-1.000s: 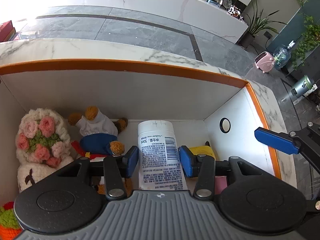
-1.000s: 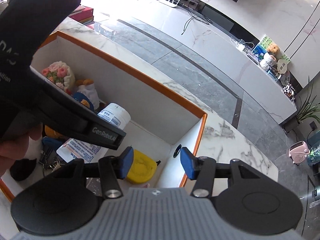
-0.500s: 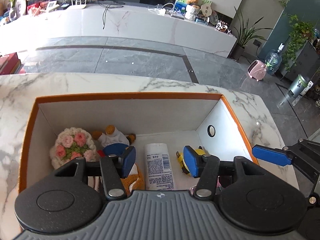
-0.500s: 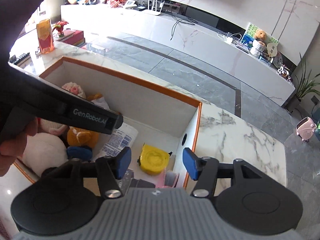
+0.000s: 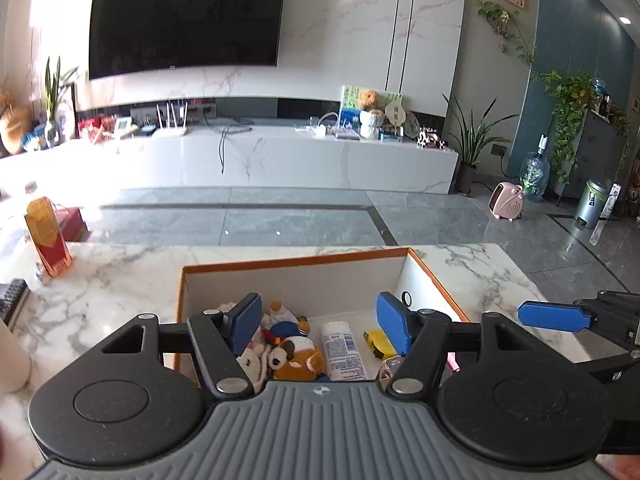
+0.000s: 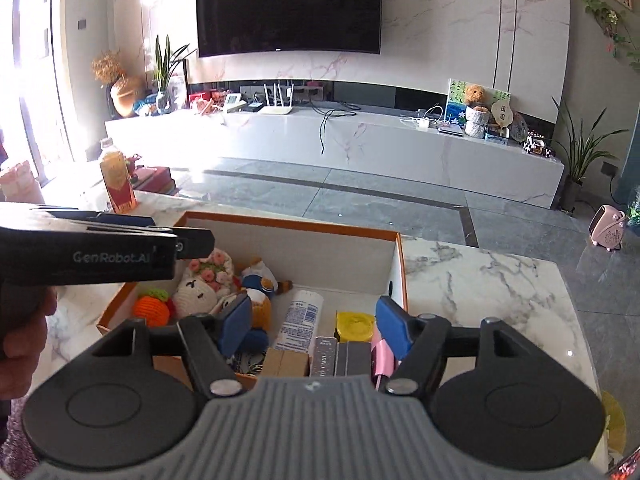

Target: Organize objects

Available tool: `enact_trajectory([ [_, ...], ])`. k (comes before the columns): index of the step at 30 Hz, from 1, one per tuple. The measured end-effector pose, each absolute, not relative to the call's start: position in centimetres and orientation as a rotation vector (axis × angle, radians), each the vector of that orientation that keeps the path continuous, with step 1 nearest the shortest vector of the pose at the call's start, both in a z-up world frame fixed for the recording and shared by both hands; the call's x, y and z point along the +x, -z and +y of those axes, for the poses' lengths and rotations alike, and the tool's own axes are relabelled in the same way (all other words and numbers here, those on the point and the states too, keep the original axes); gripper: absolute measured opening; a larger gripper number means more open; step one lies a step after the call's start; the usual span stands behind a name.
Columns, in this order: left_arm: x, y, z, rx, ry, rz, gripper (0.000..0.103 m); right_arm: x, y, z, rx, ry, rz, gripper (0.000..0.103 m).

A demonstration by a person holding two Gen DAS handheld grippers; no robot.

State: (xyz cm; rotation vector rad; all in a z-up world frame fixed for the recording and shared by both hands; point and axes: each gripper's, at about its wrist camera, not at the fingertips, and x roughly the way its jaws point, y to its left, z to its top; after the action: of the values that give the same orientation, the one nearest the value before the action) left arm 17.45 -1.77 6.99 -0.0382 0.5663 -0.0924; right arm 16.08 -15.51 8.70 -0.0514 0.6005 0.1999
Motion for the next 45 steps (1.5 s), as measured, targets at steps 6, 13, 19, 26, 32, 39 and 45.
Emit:
enact_trajectory([
  [6,13.4,-7.4,-3.5,0.121,0.012,0.456,0.089,12.3,-10.2,-15.2,0.027,-0.194,0.534,0.079],
  [13,10.9,-6.3,-3.6,0.072,-0.047,0.464,0.089,9.0,-10.6,-15.3,0.087,-0.164,0.479,0.088],
  [19,9.7,-4.5,-2.4,0.006,-0.066,0.500,0.090,7.9,-9.3,-14.8,0.084,-0.130,0.496,0.090],
  [26,8.3,-1.4,-1.3,0.004,-0.088,0.563,0.090,7.9,-6.5,-14.3,0.084,-0.117,0.555,0.091],
  [32,8.4,-1.0,-0.8,0.000,-0.094,0.564,0.090,8.8,-4.9,-13.7,0.066,-0.108,0.590,0.091],
  [39,8.8,-0.2,-0.8,0.006,-0.097,0.583,0.090,9.4,-3.7,-13.3,0.060,-0.104,0.618,0.091],
  [45,8.8,-0.2,-1.2,0.007,-0.087,0.591,0.090,9.4,-3.6,-13.6,0.067,-0.107,0.622,0.091],
])
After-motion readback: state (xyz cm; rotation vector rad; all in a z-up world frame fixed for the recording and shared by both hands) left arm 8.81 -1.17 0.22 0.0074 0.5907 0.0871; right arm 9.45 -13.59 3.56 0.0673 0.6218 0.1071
